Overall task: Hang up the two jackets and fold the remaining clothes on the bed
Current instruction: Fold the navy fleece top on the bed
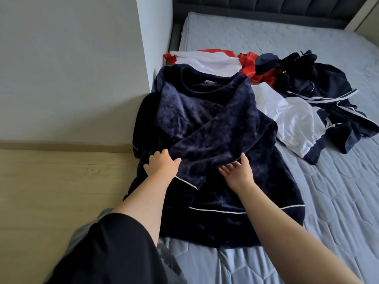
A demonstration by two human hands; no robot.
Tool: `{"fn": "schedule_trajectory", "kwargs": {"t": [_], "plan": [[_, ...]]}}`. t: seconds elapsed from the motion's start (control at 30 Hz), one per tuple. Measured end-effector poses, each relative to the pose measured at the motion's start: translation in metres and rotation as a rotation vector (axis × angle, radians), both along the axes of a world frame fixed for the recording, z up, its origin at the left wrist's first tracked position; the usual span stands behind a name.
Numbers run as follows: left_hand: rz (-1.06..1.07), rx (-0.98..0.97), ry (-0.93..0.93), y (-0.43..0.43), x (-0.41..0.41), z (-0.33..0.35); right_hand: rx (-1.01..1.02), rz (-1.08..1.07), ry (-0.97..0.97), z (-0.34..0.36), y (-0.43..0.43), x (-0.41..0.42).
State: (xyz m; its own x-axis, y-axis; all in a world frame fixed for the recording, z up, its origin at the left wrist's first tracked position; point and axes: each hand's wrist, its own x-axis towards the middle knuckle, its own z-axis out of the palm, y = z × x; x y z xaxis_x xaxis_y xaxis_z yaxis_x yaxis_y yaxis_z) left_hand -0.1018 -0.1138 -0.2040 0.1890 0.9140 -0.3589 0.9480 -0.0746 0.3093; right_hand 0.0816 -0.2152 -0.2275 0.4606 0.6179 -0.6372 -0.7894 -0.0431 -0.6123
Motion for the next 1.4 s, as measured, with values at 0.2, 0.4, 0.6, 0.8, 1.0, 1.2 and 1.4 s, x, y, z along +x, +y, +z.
{"fn": "schedule_trajectory", "kwargs": {"t": [0.2,0.4,0.6,0.8,1.0,1.2,1.4], "plan": [[0.141,-0.159,-0.256,0.011,-0.034,-0.003,-0.107,0.089,-0.09,-0.006,-0.008,-0.024],[0.124,-0.223,-0.344,0.008,-0.051,-0.005,-0.179,0.247,-0.205,-0.003,-0.001,-0.044],[0.156,-0.152,-0.448,0.006,-0.056,-0.005,-0.242,0.214,-0.17,-0.002,0.008,-0.052],[0.318,0.097,-0.446,0.015,-0.062,0.0,-0.146,0.181,-0.076,-0.001,-0.003,-0.055],[0.137,0.006,-0.289,0.005,-0.062,-0.009,-0.082,0.063,-0.091,-0.009,-0.017,-0.054],[0.011,-0.146,-0.393,0.007,-0.071,-0.004,-0.124,0.092,-0.198,-0.01,-0.02,-0.05],[-0.136,0.243,-0.09,-0.004,-0.067,0.002,-0.337,0.14,-0.498,-0.01,-0.022,-0.056]]}}
